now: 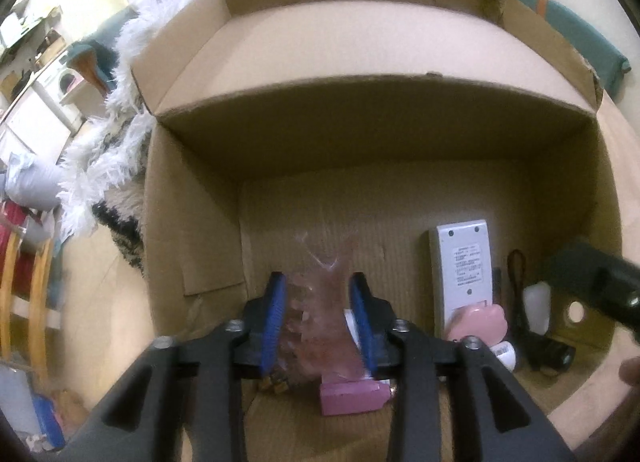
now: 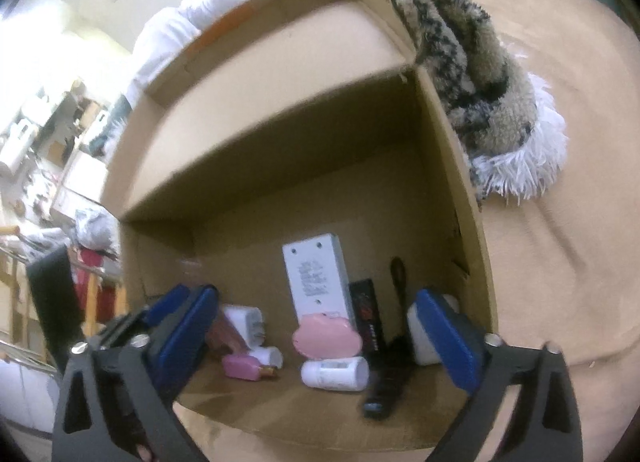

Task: Organize rigid objects
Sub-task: 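Lower the flashlight and comb into the box and open both grippers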

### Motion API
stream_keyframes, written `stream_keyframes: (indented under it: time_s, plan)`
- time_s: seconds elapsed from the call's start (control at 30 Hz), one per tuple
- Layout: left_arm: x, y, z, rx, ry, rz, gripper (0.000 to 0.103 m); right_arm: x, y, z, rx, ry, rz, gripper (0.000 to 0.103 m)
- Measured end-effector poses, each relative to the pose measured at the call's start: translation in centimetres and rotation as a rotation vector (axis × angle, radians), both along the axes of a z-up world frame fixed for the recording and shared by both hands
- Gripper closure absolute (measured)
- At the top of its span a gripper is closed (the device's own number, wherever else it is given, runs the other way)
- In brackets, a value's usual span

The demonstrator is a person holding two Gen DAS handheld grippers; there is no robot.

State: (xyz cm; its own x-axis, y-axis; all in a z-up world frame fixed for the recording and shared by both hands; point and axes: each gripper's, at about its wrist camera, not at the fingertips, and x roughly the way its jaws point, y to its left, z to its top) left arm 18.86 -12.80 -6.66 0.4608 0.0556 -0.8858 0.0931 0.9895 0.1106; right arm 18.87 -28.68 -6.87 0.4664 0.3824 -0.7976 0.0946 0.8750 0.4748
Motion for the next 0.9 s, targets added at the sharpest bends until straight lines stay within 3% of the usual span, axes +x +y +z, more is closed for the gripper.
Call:
stream_keyframes:
  time_s: [0.07,0.1,0.43,0.63,0.83,0.9]
  plan:
    - [-0.3,0.2,0.6,-0.013,-0.016,0.008,0.037,-0.1,-0.1,0.5,0.019,-0.024,-0.002,0.0]
    - [-0.5,0.3,1.0,-0.017,-0.029,0.011,0.035,-0.2,-0.2,0.7,0.03,-0.037,-0.001,0.0]
    - [-3.4,3.2,5.1,-0.038,-0.108,0.03,0.035,-2.7,-0.1,3.0,0.004,-0.138,-0.002,0.0]
    - [-6.7,5.4,7.4,-0.048,-0.18,0.048,0.035,-5.5,0.1,5.1,-0.077,-0.219,0.0,0.0]
    - [-9.7,7.9,8.0,-0.082,-0.178,0.062,0.034,-7.9,0.2,5.8,-0.119,-0.244,-0.019,0.0]
    - [-10.6,8.4,8.0,-0.087,-0.17,0.06,0.027,-8.9,0.1,6.0,-0.12,-0.253,-0.027,0.0]
